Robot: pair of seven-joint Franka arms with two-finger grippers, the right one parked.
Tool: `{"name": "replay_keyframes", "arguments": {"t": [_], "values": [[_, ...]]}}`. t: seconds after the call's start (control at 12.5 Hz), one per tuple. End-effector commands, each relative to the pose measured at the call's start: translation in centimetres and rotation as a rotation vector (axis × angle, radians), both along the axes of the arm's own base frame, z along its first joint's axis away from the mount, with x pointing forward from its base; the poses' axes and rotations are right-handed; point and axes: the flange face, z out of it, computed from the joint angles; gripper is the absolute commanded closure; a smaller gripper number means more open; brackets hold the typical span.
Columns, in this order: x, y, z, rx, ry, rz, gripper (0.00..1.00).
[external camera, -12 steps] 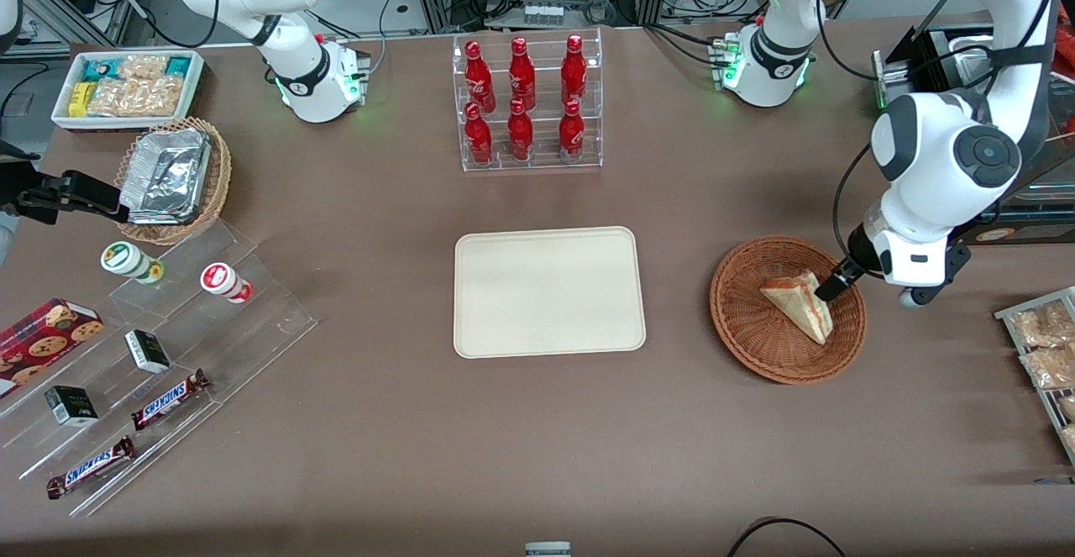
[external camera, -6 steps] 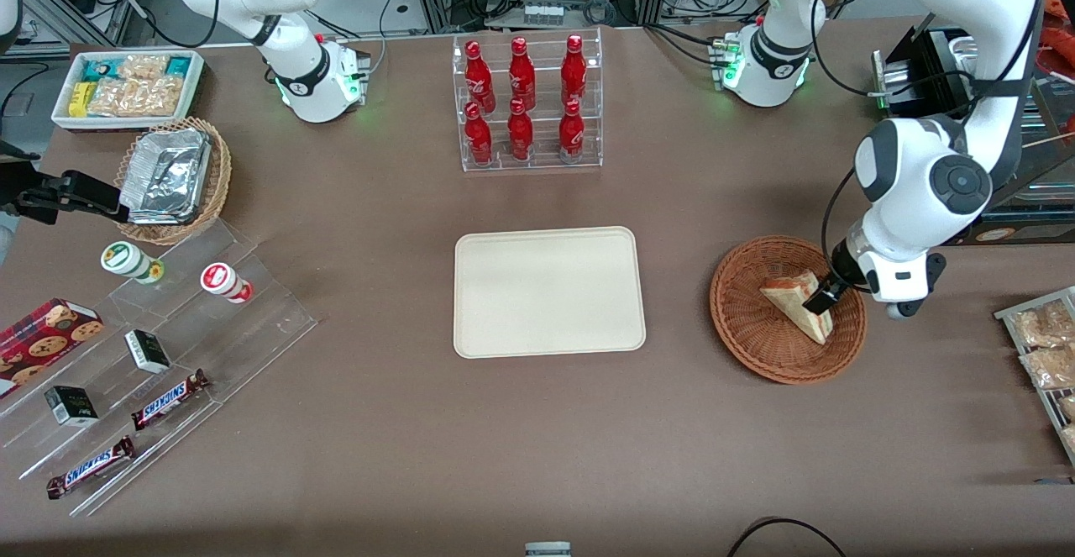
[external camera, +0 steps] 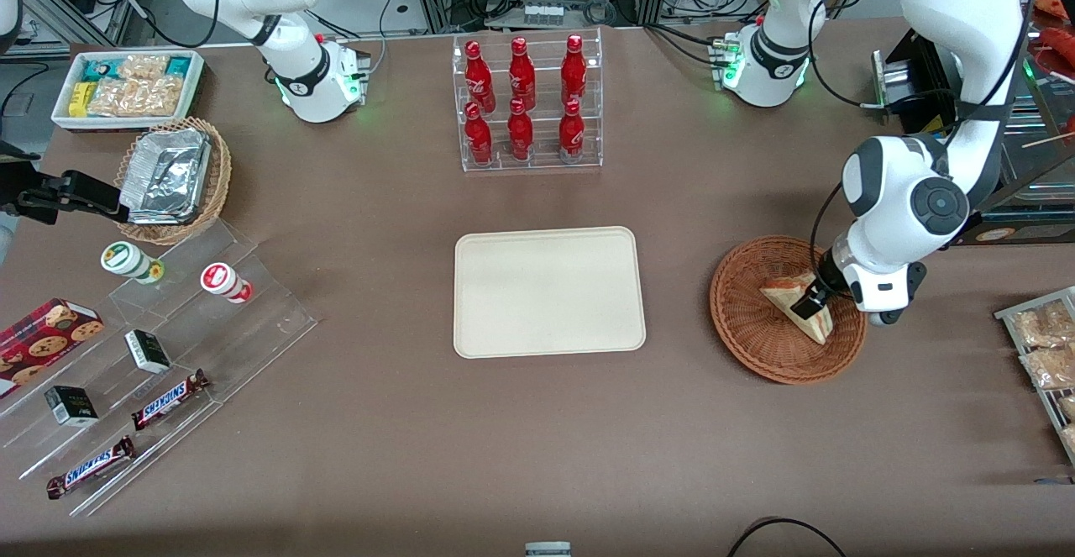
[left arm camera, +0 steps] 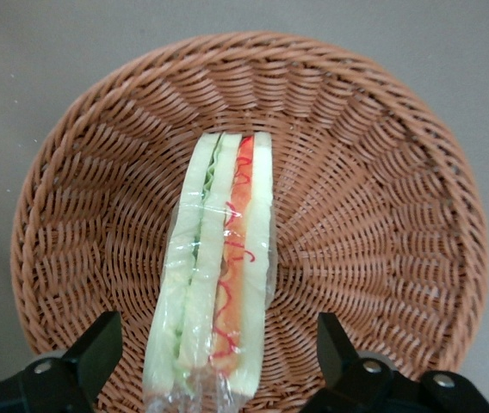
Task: Place sandwich from basket to tray
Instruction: 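Lower the left gripper and close it on the wrapped sandwich, then lift the sandwich and carry it over the cream tray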
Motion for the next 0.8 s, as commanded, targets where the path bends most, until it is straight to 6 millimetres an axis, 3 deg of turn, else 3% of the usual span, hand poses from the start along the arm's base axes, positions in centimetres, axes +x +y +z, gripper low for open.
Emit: {"name": "replay_keyframes", "arguments": {"t": [0.0, 0.08, 0.24, 0.4, 0.56, 0.72], "values": [[0.3, -0.2, -1.8, -0.016, 0.014, 0.03, 0.0], [0.2, -0.1, -2.4, -0.016, 0.026, 0.035, 0.05], [0.0, -0.1, -2.4, -0.013, 0.041, 0.028, 1.0], [0.1, -0.1, -1.4, -0.001, 0.071, -0.009, 1.0], [1.8, -0.5, 2.1, -0.001, 0.107, -0.091, 1.0], [3.7, -3.7, 5.7, -0.002, 0.143, -0.169, 1.0]]}}
